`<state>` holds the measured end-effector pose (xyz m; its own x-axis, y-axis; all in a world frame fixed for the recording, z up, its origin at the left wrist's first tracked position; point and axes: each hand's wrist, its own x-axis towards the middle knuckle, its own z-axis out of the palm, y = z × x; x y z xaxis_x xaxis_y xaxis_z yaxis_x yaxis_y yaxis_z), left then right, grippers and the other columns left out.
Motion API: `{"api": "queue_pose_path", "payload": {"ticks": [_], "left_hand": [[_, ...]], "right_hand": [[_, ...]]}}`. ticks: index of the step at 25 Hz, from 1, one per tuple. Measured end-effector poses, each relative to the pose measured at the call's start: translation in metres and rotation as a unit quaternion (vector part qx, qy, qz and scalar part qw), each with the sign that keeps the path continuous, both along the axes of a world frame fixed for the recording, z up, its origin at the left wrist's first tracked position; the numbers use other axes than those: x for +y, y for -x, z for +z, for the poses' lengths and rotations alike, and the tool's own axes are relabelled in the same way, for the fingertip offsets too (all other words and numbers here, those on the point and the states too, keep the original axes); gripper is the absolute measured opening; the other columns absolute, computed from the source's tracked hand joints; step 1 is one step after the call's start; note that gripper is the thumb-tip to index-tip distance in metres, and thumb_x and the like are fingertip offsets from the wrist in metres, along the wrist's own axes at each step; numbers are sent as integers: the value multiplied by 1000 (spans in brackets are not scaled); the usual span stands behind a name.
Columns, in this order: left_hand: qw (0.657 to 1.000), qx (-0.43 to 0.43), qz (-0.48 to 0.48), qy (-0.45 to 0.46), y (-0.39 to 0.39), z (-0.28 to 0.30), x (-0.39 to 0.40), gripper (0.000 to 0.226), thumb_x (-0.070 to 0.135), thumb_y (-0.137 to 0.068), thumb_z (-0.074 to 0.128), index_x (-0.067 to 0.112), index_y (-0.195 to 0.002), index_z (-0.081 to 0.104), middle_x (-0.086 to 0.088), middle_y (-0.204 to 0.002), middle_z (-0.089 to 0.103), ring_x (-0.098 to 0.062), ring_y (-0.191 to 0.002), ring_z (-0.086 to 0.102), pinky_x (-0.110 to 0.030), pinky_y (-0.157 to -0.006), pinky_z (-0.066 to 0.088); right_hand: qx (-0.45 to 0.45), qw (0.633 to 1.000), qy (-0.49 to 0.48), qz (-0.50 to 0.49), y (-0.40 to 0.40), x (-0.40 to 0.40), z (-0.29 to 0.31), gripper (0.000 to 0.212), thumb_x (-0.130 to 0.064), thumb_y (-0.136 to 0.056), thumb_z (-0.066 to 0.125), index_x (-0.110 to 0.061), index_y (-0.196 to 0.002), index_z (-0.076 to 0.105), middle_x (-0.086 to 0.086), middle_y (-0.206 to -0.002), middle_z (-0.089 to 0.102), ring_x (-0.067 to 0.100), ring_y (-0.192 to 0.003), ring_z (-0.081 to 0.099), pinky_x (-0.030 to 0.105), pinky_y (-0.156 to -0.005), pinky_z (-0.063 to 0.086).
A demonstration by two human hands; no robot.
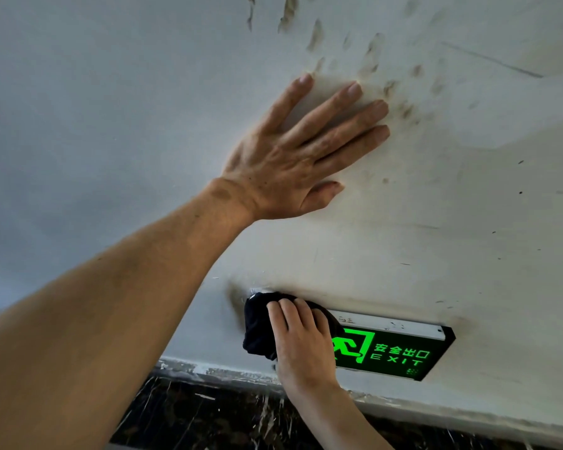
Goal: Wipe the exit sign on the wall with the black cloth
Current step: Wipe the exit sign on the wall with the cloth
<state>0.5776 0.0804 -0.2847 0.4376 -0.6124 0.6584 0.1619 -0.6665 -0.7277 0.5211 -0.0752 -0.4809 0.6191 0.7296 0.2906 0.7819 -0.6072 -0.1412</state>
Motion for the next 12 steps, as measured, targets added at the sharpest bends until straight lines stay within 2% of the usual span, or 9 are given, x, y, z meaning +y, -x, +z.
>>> {"api": "queue_pose_path", "payload": {"ticks": [2, 6, 12], "left_hand": [[1000, -4, 1, 0, 0, 0, 0, 74, 53, -94, 45, 21, -158, 28, -2, -159, 25, -29, -145, 27, -53, -121, 4], [1000, -8, 1, -4, 0, 0, -1, 76, 53, -93, 46, 20, -159, 26, -2, -160, 25, -29, -146, 27, -52, -120, 2], [1000, -10, 7, -6, -1, -1, 2, 71, 52, -97, 40, 20, -159, 26, -3, -161, 25, -31, -146, 26, -53, -121, 3]], "right_hand": [[-10, 1000, -5, -4, -2, -3, -1, 79, -13, -35, 88, -15, -111, 69, 1, -105, 71, 26, -100, 68, 39, -81, 58], [-14, 999, -28, -14, -11, -16, -4, 70, -2, -41, 82, -13, -109, 69, 2, -103, 71, 28, -100, 68, 39, -83, 57], [-30, 998, -44, -32, -31, -54, -7, 67, 3, -44, 78, -13, -108, 69, 1, -104, 71, 26, -98, 68, 42, -90, 54]]}}
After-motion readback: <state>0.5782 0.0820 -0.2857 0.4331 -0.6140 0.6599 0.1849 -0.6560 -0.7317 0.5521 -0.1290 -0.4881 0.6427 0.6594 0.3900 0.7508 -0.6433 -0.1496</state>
